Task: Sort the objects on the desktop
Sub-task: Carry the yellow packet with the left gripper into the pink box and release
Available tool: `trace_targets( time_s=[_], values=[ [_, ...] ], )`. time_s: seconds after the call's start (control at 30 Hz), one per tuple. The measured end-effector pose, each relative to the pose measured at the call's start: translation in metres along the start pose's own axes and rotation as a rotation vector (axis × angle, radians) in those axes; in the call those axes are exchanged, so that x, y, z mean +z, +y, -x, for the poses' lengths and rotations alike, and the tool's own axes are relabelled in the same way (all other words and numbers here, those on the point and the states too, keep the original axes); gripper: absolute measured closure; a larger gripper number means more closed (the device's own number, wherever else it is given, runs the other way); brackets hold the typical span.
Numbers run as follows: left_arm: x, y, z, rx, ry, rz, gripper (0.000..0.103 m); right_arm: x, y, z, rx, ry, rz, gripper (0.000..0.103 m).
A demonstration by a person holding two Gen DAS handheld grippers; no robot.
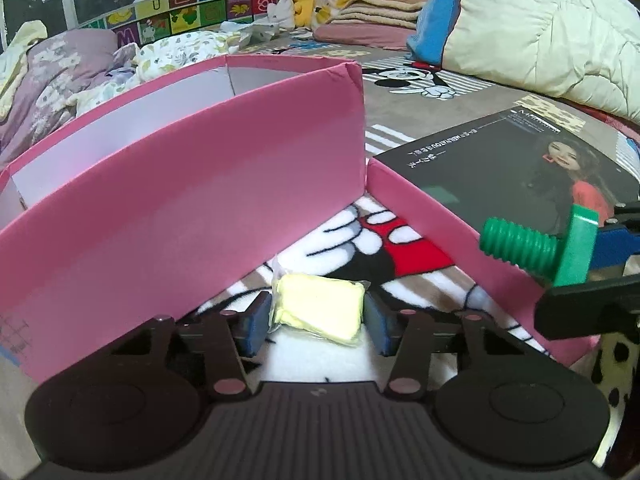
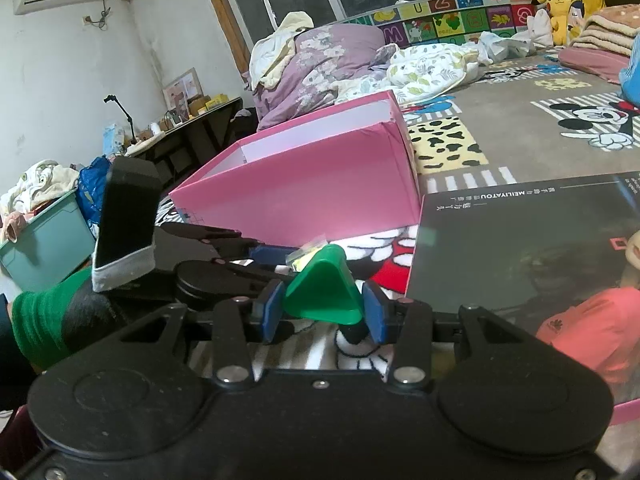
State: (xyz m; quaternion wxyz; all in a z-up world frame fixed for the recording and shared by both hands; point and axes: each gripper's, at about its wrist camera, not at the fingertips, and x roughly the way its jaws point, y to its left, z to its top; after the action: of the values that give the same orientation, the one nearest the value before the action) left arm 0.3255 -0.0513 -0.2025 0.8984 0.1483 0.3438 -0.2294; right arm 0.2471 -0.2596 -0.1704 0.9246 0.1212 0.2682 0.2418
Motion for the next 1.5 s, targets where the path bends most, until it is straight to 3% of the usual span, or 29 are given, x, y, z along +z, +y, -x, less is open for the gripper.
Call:
trace_targets(
  time_s=[0.3, 0.5, 0.77, 1.23, 1.5],
  values=[
    [0.006, 0.002, -0.009, -0.035, 0.024, 0.013, 0.054, 0.0, -0.004, 0.0, 0.004, 0.006, -0.003, 0.06],
    [0.003, -0.006, 0.001, -0.016, 0.009, -0.023, 0.058, 0.001, -0.005, 0.0, 0.003, 0.004, -0.008, 0.06],
    [-0.001, 0.0, 0.036, 0.047, -0.012, 0.004, 0.058, 0.001, -0.005, 0.001, 0.008, 0.001, -0.007, 0.061],
    [0.016, 0.041, 0.111, 0.149, -0.121, 0.174, 0.058, 0.001, 0.003, -0.005, 0.016, 0.018, 0.019, 0.06],
    [0.042, 0.081, 0.117, 0.236, -0.137, 0.267, 0.058, -0.001, 0.012, -0.011, 0.039, 0.032, 0.051, 0.06]
  ],
)
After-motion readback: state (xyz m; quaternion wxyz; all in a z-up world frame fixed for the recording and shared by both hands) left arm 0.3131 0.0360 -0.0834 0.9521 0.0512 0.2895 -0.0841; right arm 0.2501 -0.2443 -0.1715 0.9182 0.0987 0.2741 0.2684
